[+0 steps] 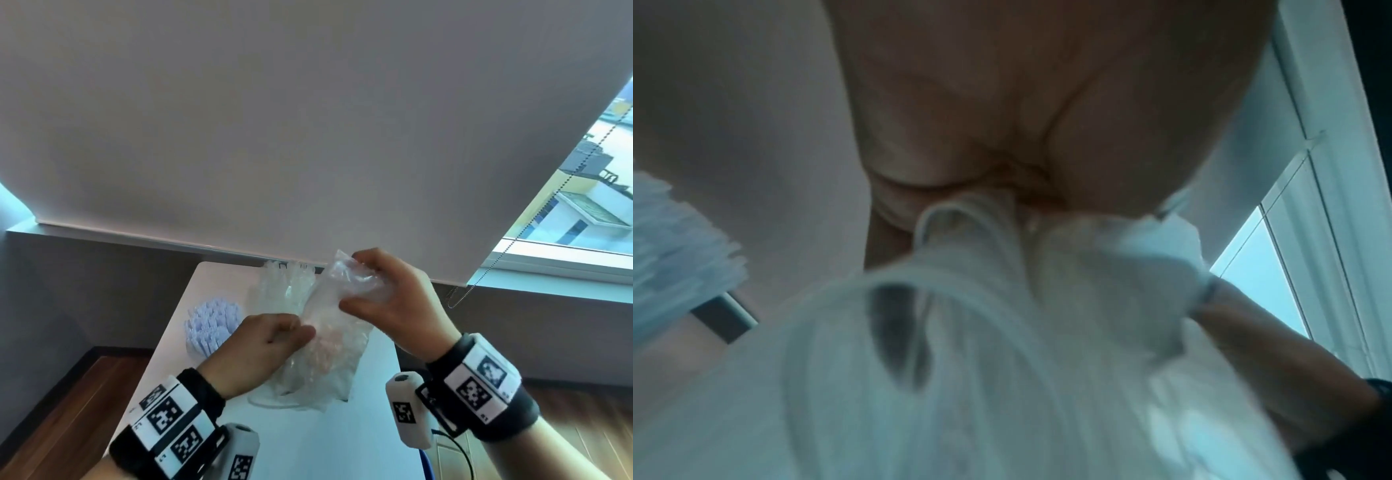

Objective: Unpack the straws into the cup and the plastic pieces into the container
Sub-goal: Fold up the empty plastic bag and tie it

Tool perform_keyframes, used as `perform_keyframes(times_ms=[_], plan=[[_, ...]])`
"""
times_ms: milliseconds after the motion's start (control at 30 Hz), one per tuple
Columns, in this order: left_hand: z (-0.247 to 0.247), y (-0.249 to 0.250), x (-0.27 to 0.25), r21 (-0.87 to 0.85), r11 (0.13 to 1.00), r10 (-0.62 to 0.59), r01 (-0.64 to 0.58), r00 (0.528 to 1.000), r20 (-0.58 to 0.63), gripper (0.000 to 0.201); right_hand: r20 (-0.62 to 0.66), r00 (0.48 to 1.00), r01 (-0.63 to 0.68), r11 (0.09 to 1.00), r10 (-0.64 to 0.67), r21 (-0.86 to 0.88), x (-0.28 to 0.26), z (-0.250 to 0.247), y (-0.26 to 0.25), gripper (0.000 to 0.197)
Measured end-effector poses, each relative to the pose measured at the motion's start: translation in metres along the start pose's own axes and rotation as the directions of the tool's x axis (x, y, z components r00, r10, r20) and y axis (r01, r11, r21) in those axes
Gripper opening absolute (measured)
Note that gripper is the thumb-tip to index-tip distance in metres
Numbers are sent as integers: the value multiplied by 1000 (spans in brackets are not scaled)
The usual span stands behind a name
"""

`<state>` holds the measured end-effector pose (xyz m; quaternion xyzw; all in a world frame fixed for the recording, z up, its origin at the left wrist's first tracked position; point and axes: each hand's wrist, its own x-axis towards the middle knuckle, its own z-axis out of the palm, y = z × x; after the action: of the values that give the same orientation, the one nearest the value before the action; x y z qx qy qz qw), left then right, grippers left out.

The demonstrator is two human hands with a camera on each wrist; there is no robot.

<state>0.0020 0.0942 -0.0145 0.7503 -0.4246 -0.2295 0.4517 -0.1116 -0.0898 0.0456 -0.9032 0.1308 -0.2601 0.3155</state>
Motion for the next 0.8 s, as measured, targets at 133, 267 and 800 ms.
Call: perform_keyframes(times_ms=[133, 267, 800], plan=[[12, 0, 6, 72, 995, -55, 67, 985, -163, 40, -55, 938, 331, 931, -343, -156, -14, 14, -6, 39], [10, 1, 10, -176, 979, -136, 102, 972, -193, 38, 116, 893, 449, 881, -436, -146, -33, 22, -6, 33], [21, 12, 4, -133, 977, 141, -164, 976, -167, 32, -128, 992, -18, 993, 3, -121, -57, 45, 23, 43]])
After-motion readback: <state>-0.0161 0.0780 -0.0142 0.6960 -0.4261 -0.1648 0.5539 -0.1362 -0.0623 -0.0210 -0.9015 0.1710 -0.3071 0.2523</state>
